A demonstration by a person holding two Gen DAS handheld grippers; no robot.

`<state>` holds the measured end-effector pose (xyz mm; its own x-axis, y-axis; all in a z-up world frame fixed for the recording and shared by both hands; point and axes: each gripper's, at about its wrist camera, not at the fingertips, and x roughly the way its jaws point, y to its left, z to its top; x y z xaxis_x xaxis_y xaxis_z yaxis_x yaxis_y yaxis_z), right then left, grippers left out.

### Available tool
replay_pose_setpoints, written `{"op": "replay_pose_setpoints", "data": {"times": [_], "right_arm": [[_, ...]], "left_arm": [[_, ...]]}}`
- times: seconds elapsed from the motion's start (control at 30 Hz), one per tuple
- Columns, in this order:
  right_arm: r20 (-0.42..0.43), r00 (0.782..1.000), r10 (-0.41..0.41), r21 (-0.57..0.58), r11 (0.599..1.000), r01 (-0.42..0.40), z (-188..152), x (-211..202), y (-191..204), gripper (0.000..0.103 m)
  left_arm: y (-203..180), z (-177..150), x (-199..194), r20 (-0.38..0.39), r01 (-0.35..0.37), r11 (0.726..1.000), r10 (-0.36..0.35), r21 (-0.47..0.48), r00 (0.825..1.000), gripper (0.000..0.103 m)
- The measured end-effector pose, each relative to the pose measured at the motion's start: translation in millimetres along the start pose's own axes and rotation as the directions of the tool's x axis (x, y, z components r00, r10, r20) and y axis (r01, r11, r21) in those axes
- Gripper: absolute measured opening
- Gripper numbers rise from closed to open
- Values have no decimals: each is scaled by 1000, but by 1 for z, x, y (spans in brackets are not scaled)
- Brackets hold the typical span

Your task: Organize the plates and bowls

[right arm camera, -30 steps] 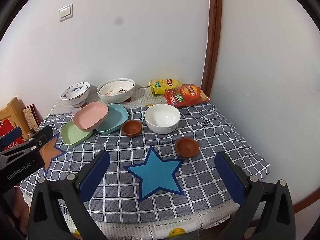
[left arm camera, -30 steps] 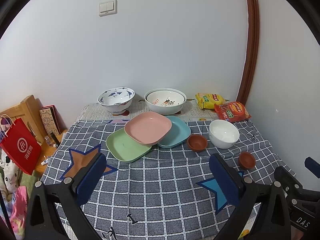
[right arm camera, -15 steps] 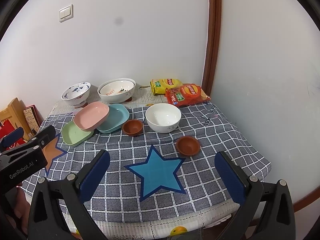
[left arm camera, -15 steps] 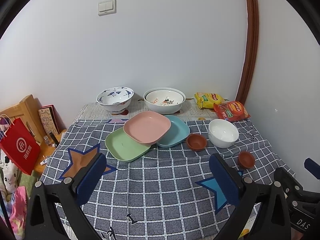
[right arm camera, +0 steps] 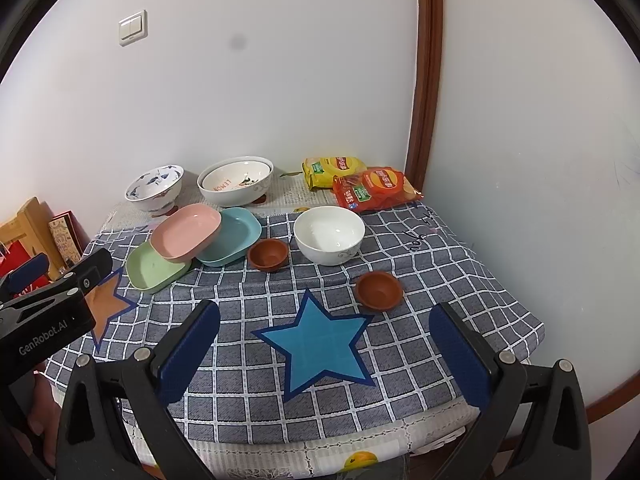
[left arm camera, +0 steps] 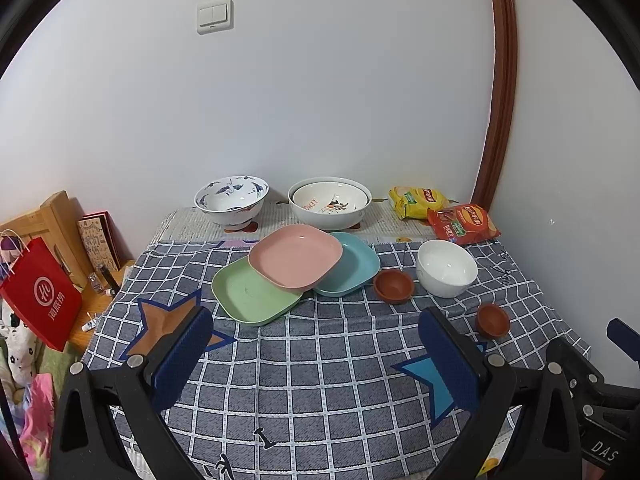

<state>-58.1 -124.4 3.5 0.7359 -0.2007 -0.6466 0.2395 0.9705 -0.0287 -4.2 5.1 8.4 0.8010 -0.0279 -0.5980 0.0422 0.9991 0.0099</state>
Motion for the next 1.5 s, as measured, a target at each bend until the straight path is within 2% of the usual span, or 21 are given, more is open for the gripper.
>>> {"op": "replay_pose_setpoints", "data": {"times": [1.07, 1.5], "right_arm": [[4, 1000, 9, 8, 1000, -9, 5, 2, 1, 103], [-32, 999, -5, -21, 1000, 4, 14, 31, 11, 103]], "left_arm": [[-4, 1, 1, -1, 9, 1000, -9, 27, 1000, 103], [4, 7, 37, -41, -8, 1000, 9, 26, 999, 103]]}}
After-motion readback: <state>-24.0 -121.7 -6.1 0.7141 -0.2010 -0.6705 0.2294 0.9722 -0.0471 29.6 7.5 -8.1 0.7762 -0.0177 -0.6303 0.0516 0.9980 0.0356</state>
